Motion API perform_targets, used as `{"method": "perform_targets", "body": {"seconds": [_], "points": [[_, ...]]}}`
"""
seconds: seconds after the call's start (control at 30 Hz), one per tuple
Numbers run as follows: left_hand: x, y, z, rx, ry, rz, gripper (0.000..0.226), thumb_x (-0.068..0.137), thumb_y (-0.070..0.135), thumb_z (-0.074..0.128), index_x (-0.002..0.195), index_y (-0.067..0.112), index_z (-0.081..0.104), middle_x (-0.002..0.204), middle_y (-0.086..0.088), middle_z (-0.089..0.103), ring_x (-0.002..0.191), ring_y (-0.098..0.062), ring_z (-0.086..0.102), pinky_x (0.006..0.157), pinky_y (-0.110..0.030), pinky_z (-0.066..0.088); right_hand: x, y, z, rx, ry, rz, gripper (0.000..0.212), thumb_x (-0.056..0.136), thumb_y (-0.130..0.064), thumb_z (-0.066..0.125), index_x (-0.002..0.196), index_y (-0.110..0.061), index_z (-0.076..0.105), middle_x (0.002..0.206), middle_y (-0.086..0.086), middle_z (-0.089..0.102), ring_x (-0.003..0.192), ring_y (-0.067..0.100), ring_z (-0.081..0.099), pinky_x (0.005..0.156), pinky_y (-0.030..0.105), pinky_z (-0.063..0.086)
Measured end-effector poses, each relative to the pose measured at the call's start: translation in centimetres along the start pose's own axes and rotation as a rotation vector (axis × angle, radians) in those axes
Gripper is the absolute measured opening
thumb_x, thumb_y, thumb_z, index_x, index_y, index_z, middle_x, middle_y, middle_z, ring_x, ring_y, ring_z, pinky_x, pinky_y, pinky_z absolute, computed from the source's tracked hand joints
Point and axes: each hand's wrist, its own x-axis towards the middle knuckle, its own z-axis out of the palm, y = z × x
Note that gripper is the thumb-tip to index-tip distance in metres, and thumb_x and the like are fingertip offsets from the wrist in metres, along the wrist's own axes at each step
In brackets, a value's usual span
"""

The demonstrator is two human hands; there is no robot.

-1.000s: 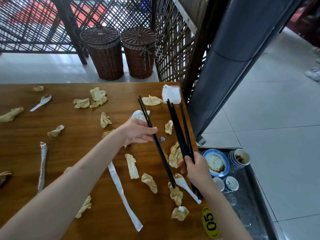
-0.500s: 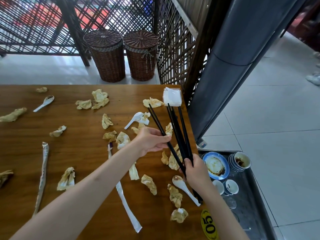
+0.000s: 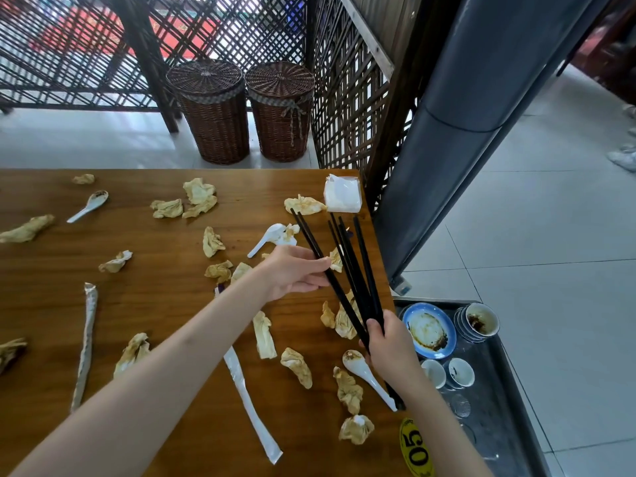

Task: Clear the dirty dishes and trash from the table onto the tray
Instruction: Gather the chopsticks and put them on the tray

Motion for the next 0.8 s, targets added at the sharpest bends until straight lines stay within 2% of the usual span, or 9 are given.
{"method": "perform_targets", "body": {"seconds": [0.1, 0.2, 0.33, 0.43, 0.5, 0.67, 0.8], "points": [[0.1, -0.4, 0.3, 0.015, 0.01, 0.063, 0.034, 0.082, 0.02, 0.07, 0.11, 0.004, 0.06, 0.092, -0.01, 0.073, 0.082, -0.014, 0.071, 0.061, -0.019, 0.055, 0.0, -0.1, 0.2, 0.018, -0.009, 0.013, 0.019, 0.099, -0.023, 0.039, 0.083, -0.028, 0.047, 0.082, -0.001, 0.06, 0.07, 0.011, 0.059, 0.057, 0.023, 0.048], [0.2, -1.0, 0.6, 0.038, 0.044, 0.125, 0.021, 0.083, 0.017, 0.069, 0.1, 0.008, 0.063, 0.089, -0.009, 0.073, 0.08, -0.015, 0.071, 0.064, -0.021, 0.056, 0.1, -0.1, 0.0, 0.002, -0.016, 0.002, 0.018, 0.099, -0.022, 0.039, 0.085, -0.027, 0.048, 0.081, -0.003, 0.058, 0.071, 0.01, 0.057, 0.058, 0.021, 0.044], [0.2, -1.9, 1.1, 0.069, 0.066, 0.197, 0.016, 0.083, 0.014, 0.068, 0.098, 0.01, 0.063, 0.091, -0.008, 0.073, 0.08, -0.016, 0.072, 0.073, -0.026, 0.057, 0.2, -0.3, -0.2, -0.031, -0.014, -0.009, 0.016, 0.099, -0.023, 0.04, 0.087, -0.025, 0.05, 0.08, -0.007, 0.056, 0.071, 0.005, 0.056, 0.053, 0.014, 0.039], [0.2, -2.2, 1.4, 0.07, 0.101, 0.252, 0.014, 0.082, 0.013, 0.069, 0.094, 0.009, 0.064, 0.087, -0.007, 0.073, 0.078, -0.016, 0.072, 0.07, -0.023, 0.057, 0.2, -0.6, -0.3, 0.017, -0.027, 0.0, 0.02, 0.099, -0.022, 0.04, 0.083, -0.03, 0.047, 0.078, -0.003, 0.061, 0.062, 0.008, 0.062, 0.047, 0.014, 0.046], [0.2, -2.4, 1.5, 0.066, 0.11, 0.275, 0.015, 0.081, 0.012, 0.071, 0.093, 0.009, 0.064, 0.085, -0.006, 0.073, 0.077, -0.016, 0.072, 0.068, -0.022, 0.057, 0.2, -0.6, -0.2, 0.014, -0.018, 0.008, 0.019, 0.099, -0.022, 0.04, 0.083, -0.03, 0.047, 0.078, -0.003, 0.062, 0.063, 0.009, 0.063, 0.047, 0.015, 0.047], [0.0, -2.1, 1.3, 0.045, 0.081, 0.266, 0.017, 0.079, 0.014, 0.073, 0.094, 0.01, 0.065, 0.082, -0.003, 0.074, 0.078, -0.016, 0.072, 0.066, -0.021, 0.056, 0.2, -0.2, 0.0, -0.011, -0.01, 0.008, 0.016, 0.099, -0.025, 0.039, 0.086, -0.031, 0.047, 0.079, -0.006, 0.06, 0.065, 0.006, 0.06, 0.048, 0.013, 0.04], [-0.1, -1.2, 0.6, -0.013, 0.033, 0.239, 0.016, 0.084, 0.015, 0.067, 0.099, 0.013, 0.065, 0.091, -0.006, 0.073, 0.082, -0.018, 0.071, 0.066, -0.022, 0.056, 0.3, -0.3, -0.3, -0.019, -0.014, -0.017, 0.018, 0.099, -0.025, 0.039, 0.085, -0.03, 0.048, 0.077, -0.006, 0.059, 0.063, 0.005, 0.058, 0.047, 0.013, 0.038]]}}
